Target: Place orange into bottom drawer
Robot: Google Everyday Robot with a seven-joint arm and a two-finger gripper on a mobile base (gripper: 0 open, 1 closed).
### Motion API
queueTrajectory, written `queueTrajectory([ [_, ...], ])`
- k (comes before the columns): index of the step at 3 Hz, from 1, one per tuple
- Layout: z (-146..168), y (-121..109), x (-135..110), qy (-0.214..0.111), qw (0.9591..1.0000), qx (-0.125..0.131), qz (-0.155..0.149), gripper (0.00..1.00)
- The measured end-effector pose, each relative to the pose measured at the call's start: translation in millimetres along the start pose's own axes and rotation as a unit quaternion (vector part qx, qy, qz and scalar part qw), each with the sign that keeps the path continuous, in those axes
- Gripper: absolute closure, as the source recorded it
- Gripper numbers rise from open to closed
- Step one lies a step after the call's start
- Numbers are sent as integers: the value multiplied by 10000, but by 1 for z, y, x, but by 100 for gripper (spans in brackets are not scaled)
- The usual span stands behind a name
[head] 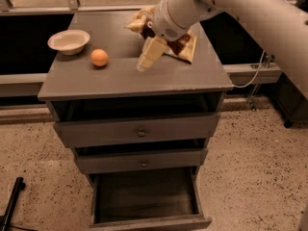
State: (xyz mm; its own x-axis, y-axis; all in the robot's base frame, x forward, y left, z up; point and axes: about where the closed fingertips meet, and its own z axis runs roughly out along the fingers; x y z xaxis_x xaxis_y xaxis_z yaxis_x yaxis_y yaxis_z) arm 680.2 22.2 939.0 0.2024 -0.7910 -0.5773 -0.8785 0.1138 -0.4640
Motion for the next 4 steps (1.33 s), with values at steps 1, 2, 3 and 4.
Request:
queueTrajectory([
  [1, 43, -31, -2, -780, 9952, 382, 448, 0],
  [2, 81, -43, -1, -1377, 9847, 474, 958, 0],
  [3, 115, -47, -12, -1757, 9766, 380, 1184, 23],
  [4, 127, -47, -31, -2019, 9740, 262, 994, 28],
])
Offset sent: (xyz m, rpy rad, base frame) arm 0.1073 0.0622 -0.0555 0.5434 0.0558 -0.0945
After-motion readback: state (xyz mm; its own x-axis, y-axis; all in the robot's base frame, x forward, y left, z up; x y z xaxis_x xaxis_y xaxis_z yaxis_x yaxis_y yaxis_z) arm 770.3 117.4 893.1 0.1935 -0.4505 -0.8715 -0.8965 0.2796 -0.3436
